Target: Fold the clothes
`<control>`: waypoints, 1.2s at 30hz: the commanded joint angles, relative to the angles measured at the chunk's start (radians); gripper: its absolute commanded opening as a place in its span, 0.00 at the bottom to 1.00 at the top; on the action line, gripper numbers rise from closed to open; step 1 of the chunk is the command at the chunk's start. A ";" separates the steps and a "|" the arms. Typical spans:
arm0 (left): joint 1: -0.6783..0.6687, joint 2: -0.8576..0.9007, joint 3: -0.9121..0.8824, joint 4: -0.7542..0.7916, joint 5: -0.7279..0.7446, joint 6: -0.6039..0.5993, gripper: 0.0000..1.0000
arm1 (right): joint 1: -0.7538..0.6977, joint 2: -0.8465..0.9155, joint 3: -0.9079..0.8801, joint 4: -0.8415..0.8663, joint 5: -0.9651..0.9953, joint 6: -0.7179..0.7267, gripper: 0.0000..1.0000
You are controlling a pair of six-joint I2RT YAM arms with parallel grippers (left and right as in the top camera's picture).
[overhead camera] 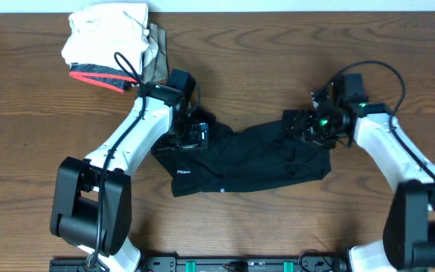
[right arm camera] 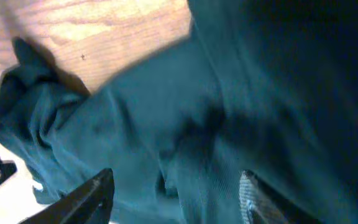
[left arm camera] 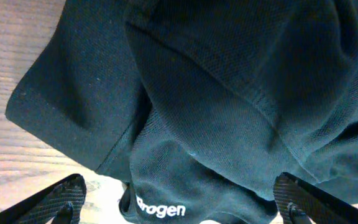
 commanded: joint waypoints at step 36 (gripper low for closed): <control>0.000 0.001 -0.011 0.012 -0.001 -0.021 0.98 | 0.409 0.014 -0.030 -0.183 0.625 -0.068 0.32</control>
